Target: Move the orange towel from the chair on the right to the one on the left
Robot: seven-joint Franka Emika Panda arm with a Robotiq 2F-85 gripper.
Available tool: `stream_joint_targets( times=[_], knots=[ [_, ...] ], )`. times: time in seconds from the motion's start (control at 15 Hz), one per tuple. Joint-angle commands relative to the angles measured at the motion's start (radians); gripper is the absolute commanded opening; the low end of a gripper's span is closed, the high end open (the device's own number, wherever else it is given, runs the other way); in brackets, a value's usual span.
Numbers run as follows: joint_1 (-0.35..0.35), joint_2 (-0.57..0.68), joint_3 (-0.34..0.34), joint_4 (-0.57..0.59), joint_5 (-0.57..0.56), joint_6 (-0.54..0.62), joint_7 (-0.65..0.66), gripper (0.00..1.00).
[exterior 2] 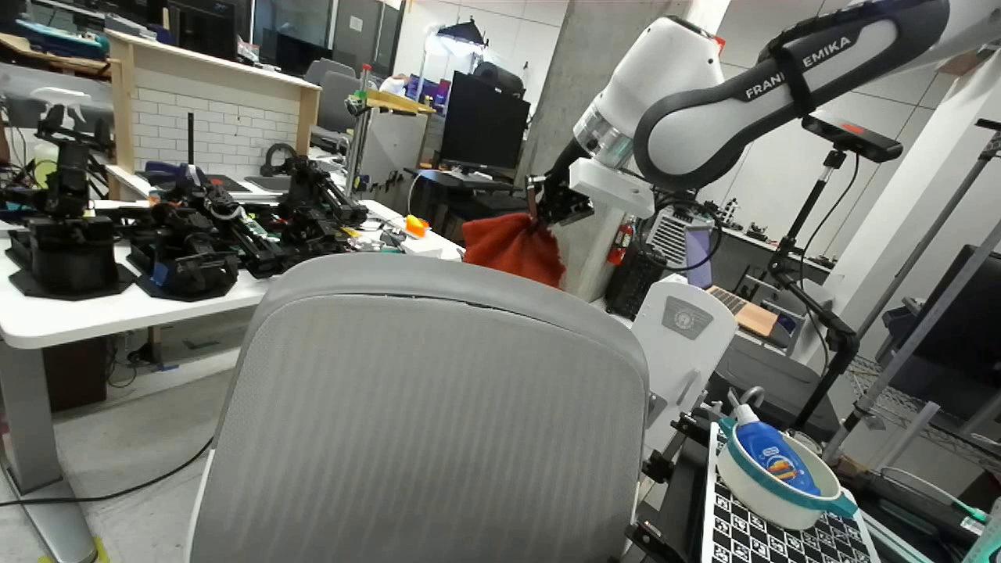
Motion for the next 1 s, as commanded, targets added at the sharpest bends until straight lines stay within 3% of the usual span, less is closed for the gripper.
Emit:
stream_joint_targets(
  times=[0.0,0.47,0.93],
  knots=[
    [0.035,-0.003,-0.007,0.039,0.007,-0.044,-0.013,0.03],
    [0.043,-0.004,-0.007,0.074,0.008,-0.073,-0.006,0.03],
    [0.052,-0.028,-0.032,0.008,-0.035,-0.049,0.032,0.03]
  ],
)
